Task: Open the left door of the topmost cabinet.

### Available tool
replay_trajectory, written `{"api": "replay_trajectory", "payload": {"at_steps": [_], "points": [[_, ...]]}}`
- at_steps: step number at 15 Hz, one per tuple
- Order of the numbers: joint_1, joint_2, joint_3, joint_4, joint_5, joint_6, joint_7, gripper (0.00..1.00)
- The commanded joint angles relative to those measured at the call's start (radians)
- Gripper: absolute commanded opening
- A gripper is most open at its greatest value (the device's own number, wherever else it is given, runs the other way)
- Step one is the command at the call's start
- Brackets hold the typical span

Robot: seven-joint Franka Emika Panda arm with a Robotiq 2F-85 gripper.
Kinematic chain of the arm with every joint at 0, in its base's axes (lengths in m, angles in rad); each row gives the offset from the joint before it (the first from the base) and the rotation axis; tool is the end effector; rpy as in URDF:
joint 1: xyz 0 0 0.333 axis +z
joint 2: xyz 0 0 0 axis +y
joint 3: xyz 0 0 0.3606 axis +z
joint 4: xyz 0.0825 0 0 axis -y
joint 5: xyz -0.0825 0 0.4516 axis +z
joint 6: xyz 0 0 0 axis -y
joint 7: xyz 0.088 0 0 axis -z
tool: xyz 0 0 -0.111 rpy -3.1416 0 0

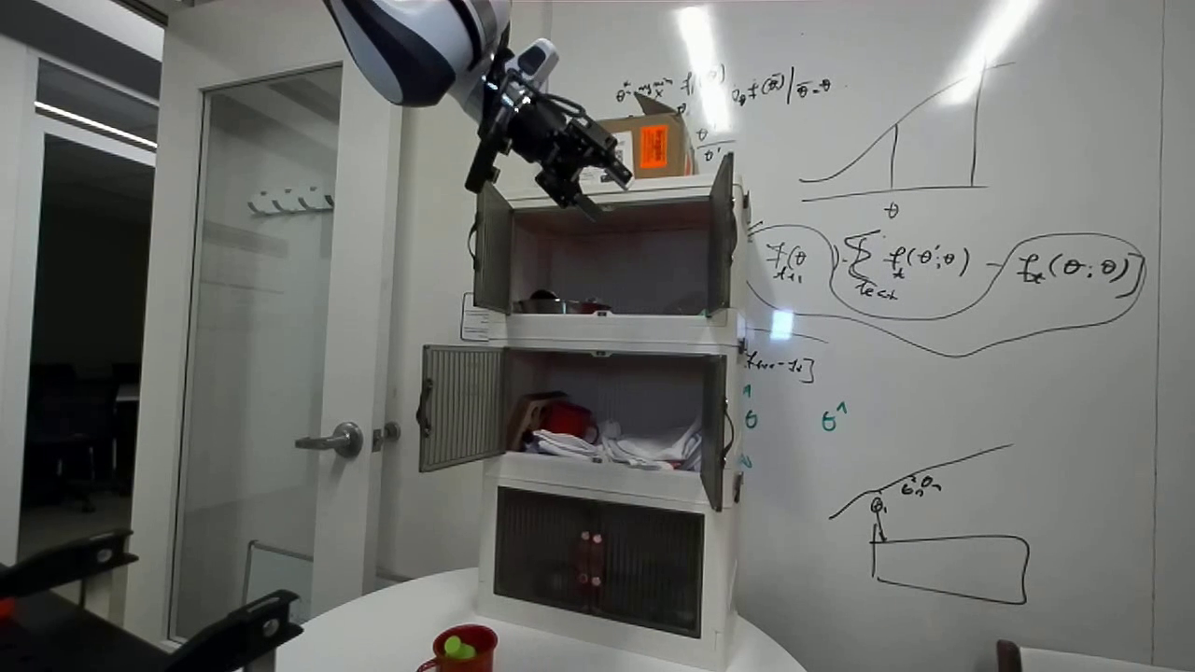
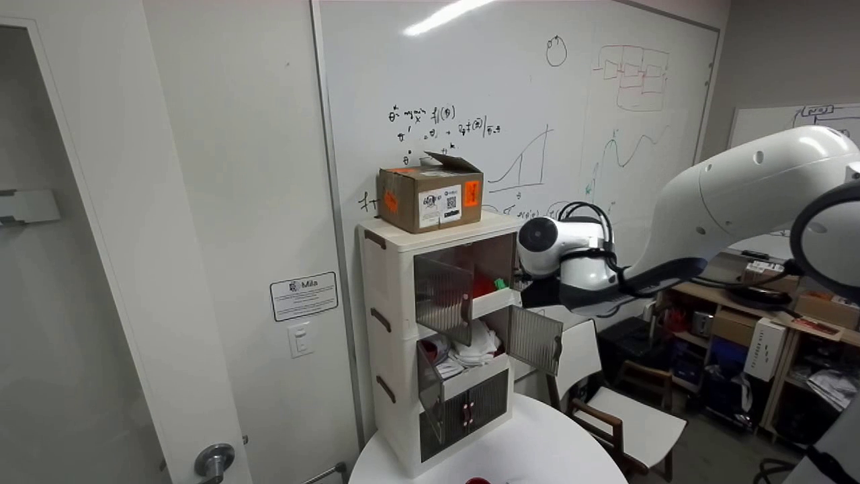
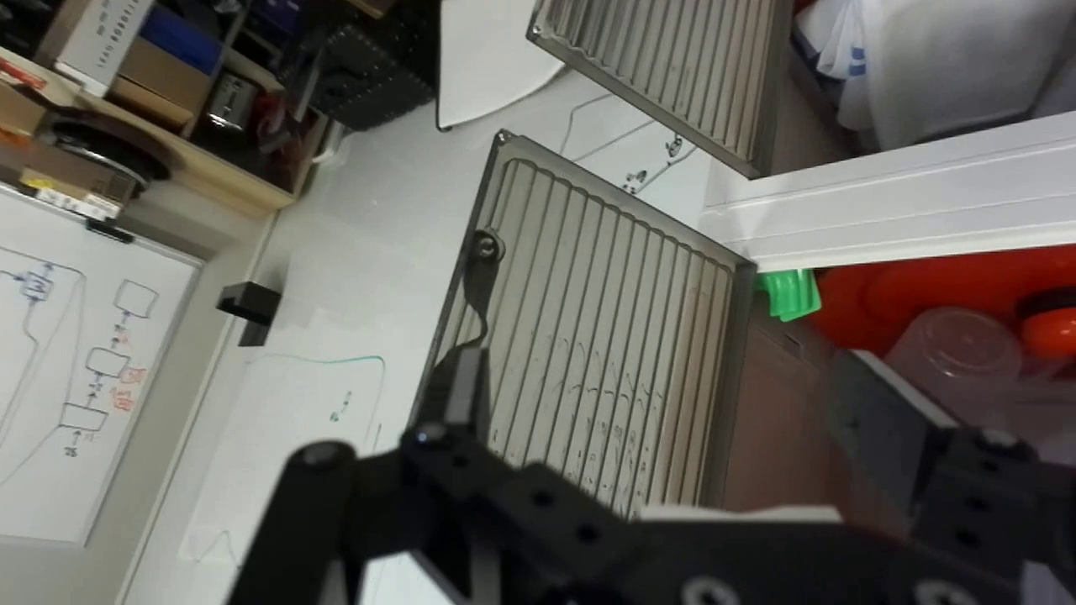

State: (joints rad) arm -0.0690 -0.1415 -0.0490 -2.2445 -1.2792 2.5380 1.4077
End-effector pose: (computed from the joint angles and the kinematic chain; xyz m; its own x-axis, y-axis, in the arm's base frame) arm 0.5819 -0.0606 0.4741 0.5557 -0.2279 0.7995 -0.6154 -0.7593 0.2114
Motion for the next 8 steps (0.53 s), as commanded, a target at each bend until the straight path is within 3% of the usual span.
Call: {"api": "replay_trajectory", "payload": {"at_steps": [1,4,8], "points": [[-0.028,-0.055,-0.031,-0.127,-0.118,0.199,0.207,1.0],[-0.026,-0.033,-0.063,-0.178,0.044,0.269,0.193,1.0],[-0.04,-0.028,-0.129,-0.24,0.36,0.254,0.026,1.0]]}}
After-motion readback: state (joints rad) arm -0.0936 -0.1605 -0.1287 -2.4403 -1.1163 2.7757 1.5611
